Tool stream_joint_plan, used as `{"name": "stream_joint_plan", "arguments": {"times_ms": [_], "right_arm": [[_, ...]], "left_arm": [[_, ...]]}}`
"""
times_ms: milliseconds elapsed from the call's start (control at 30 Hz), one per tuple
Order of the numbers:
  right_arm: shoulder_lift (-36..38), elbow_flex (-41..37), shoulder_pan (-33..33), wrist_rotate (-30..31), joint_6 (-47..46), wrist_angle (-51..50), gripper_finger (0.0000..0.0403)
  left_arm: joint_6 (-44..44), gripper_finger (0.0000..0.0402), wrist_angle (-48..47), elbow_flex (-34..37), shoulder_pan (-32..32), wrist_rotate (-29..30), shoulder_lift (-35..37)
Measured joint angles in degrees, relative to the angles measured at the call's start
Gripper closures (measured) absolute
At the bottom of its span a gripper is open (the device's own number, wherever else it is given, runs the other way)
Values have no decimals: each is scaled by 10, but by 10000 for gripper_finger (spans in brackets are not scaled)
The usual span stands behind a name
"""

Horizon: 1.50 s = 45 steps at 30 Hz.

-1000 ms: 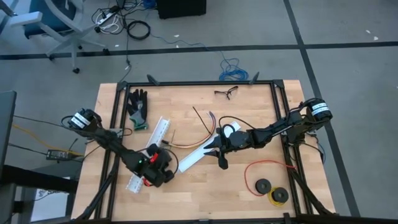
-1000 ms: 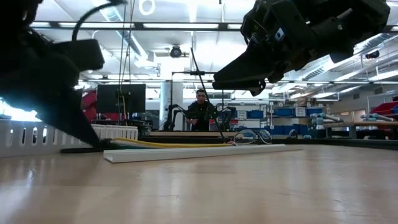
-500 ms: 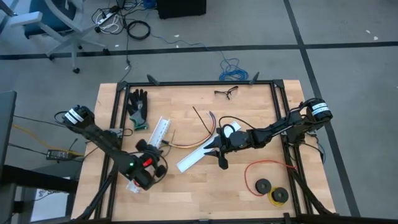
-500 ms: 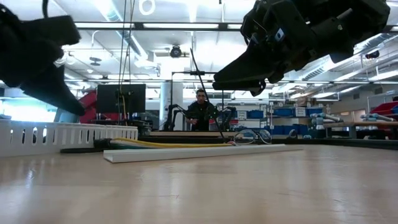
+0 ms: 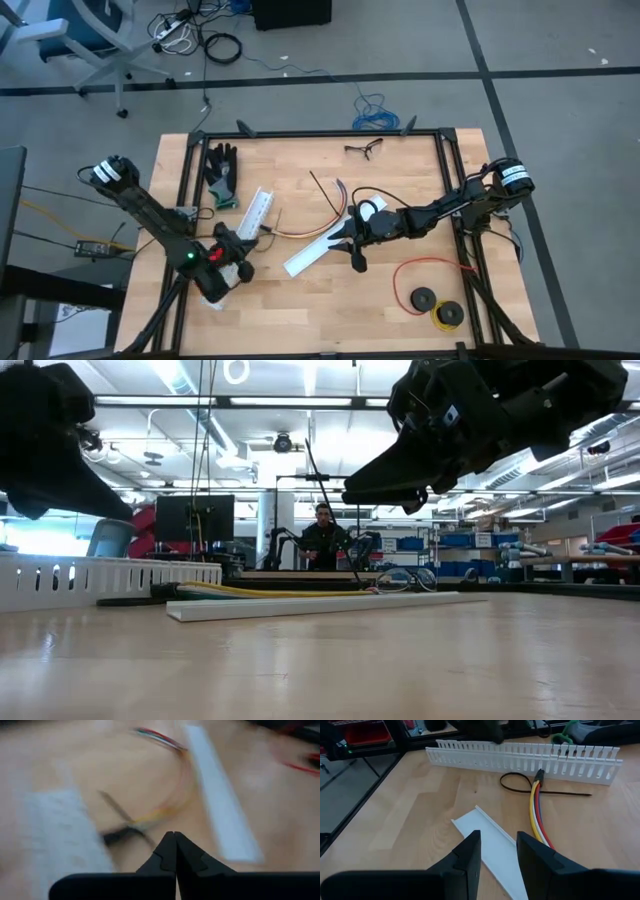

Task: Ziptie cables
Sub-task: Wrap the cables together using a zip tie

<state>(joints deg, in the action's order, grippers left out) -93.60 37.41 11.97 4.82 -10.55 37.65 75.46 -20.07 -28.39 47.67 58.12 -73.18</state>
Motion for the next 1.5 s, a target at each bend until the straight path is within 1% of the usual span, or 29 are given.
{"name": "stream_joint_plan", "arguments": {"times_ms": [67,133,200,267,300,367,433,567,633,867,1000,1100,1267,1500], "right_arm": [[0,0,0,0,2,1,290],[0,0,-2,0,3,1,290],[0,0,-2,0,3,3,290],[0,0,-3,1,2,3,290],[0,0,-3,1,2,3,290],[0,0,-1,0,1,4,290],[0,0,-1,0,-2,3,290],[0,0,-1,0,-2,3,290],[0,0,-1,0,-2,3,290],[0,0,-1,0,-3,2,291],[0,0,-1,0,-3,2,291],[0,0,-1,0,-3,2,291],[0,0,-1,0,-3,2,291],[0,0,-1,0,-3,2,291]], "left_arm": [[-73,401,108,36,-1,-39,29],[-160,401,216,76,-12,-56,59],[-226,401,303,105,-35,-80,77],[-268,401,332,118,-63,-120,92],[-273,401,339,117,-77,-139,93],[-281,401,322,109,-100,-169,91],[-300,401,280,95,-114,-189,89],[-300,398,191,65,-134,-209,82],[-299,392,173,55,-139,-224,80],[-302,353,172,51,-143,-257,65],[-298,328,176,51,-143,-274,25],[-297,314,180,51,-143,-274,-4],[-292,309,183,50,-145,-274,-31],[-300,309,172,49,-168,-273,-44]]}}
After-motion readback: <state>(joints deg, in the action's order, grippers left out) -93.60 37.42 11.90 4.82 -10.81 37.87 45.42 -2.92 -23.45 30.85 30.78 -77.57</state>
